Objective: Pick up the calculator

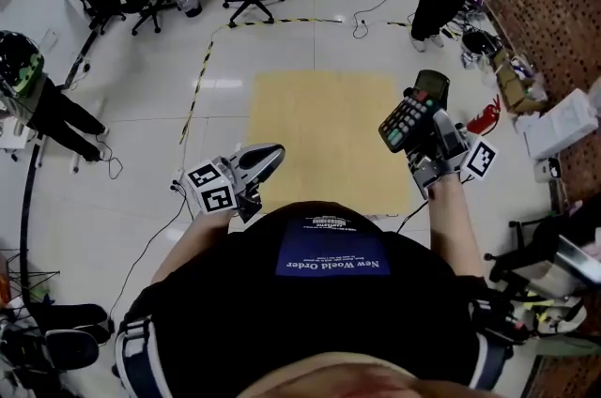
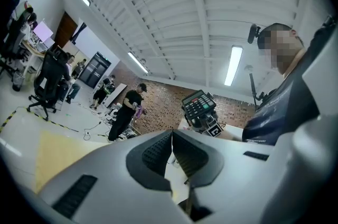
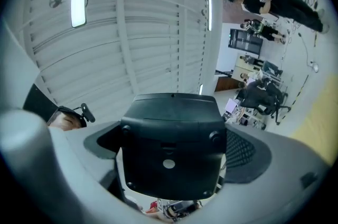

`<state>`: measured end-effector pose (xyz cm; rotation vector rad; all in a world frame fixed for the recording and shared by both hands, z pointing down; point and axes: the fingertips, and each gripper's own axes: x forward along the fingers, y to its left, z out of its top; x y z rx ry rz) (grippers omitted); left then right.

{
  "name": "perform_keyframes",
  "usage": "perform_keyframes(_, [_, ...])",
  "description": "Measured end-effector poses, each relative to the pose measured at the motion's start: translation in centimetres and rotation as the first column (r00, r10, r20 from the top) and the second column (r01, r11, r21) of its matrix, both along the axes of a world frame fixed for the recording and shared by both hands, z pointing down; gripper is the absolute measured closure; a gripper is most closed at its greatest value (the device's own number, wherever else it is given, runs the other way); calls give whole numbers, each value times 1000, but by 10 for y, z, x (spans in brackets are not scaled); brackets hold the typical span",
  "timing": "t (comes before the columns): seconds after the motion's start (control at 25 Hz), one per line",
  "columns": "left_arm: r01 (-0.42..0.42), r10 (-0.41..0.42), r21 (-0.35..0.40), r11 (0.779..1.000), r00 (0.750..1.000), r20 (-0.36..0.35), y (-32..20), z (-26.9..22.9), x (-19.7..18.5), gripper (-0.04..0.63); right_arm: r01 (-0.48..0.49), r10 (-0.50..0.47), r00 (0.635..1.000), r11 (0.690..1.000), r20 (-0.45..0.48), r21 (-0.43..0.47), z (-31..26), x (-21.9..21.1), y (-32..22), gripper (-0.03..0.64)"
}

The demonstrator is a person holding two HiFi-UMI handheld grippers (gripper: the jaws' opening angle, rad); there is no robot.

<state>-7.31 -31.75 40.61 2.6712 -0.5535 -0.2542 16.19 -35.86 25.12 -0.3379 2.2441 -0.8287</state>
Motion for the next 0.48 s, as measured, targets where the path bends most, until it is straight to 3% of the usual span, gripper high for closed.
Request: perform_keyframes(0.48, [31, -31, 17, 999, 998, -48, -18, -34, -20, 589, -11, 11, 1000, 999, 7, -50, 13, -7, -17, 48])
